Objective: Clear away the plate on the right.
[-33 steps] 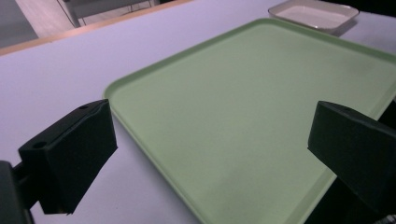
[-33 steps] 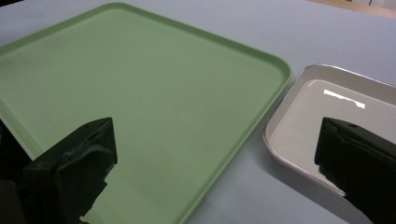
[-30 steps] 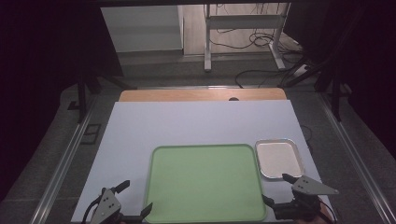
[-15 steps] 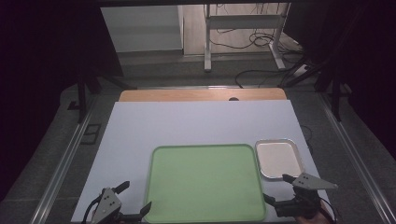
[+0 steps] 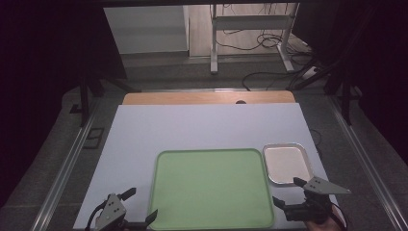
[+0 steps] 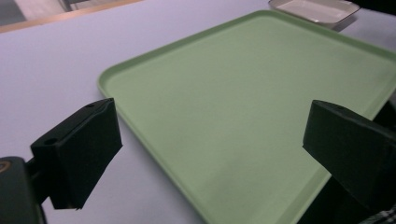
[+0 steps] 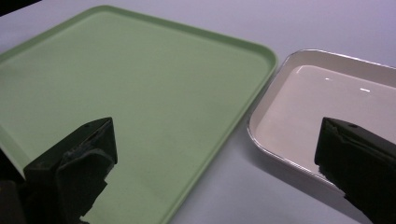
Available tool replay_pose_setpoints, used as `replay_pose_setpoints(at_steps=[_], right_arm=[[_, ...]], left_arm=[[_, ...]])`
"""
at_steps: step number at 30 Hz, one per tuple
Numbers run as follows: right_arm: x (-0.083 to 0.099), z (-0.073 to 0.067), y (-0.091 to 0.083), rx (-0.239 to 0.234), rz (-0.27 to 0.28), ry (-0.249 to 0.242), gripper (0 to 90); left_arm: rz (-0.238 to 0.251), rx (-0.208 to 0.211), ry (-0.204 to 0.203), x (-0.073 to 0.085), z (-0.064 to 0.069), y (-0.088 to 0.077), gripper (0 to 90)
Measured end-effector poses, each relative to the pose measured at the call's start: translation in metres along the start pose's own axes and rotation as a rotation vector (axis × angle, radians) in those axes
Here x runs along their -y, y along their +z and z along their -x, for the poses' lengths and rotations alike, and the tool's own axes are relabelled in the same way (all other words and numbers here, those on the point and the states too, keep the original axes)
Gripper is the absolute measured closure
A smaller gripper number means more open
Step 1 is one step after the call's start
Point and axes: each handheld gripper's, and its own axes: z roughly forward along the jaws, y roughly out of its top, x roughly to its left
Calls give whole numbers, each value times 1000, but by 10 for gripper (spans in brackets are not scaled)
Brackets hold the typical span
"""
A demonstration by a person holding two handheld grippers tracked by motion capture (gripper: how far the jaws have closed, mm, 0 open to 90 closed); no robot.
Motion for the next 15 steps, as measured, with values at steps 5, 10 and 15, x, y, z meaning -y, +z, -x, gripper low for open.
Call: replay_pose_setpoints(at_steps=[5,10,15], right_arm=[[-1,4,1,25,-3,8,0],[-2,9,4,39,-19,21,0],[-4,16,7,61,-26,10,0]], left_arm=[[18,26,-10,0,-1,0,24],[15,40,-10,0,-2,1,18],[21,47,-15,0,-2,1,15]])
